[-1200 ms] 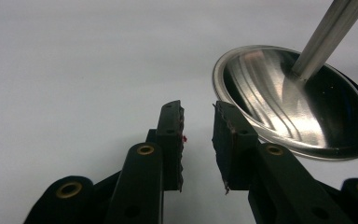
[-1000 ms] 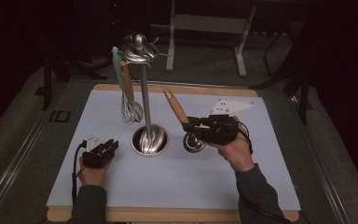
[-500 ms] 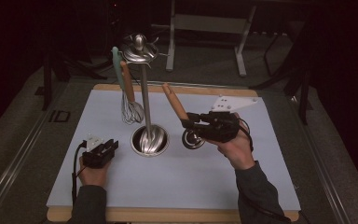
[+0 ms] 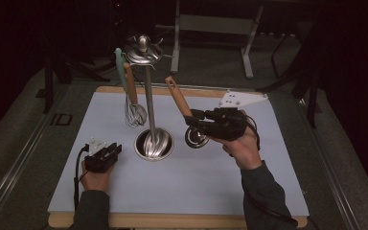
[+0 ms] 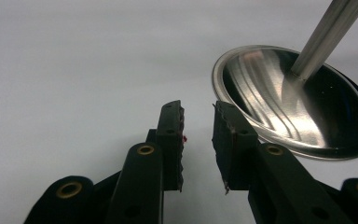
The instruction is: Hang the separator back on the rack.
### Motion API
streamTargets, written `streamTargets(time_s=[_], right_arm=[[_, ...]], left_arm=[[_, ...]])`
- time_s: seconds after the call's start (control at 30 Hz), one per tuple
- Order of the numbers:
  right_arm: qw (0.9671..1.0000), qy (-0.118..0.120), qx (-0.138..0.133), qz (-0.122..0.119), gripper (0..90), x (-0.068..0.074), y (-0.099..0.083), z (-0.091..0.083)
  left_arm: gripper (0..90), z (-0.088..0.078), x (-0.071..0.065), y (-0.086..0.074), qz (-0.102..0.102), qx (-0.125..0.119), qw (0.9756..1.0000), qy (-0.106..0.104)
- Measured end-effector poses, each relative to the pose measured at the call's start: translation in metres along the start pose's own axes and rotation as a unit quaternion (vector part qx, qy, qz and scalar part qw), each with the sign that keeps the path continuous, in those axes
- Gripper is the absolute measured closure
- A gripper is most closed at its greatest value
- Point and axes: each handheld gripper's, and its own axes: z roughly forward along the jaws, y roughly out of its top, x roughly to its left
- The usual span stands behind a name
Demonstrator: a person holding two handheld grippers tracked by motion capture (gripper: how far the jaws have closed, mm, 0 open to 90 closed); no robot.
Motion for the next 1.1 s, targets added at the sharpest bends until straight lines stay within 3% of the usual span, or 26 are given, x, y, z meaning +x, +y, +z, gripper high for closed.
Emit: streamTargets(time_s=[0.53, 0.87, 1.1], right_arm=[[0.9996, 0.015, -0.022, -0.013, 71.1, 0.007, 0.022, -0.001], [0.9993, 0.024, -0.024, -0.016, 71.1, 0.011, 0.029, 0.007], [0.9995, 0.017, -0.02, -0.018, 71.2, 0.01, 0.033, 0.018]], left_arm=[[72.8, 0.0, 0.0, 0.0, 0.001, 0.001, 1.0, 0.0], [72.8, 0.0, 0.0, 0.0, 0.001, 0.001, 1.0, 0.0], [72.8, 0.0, 0.0, 0.0, 0.001, 0.001, 1.0, 0.0]])
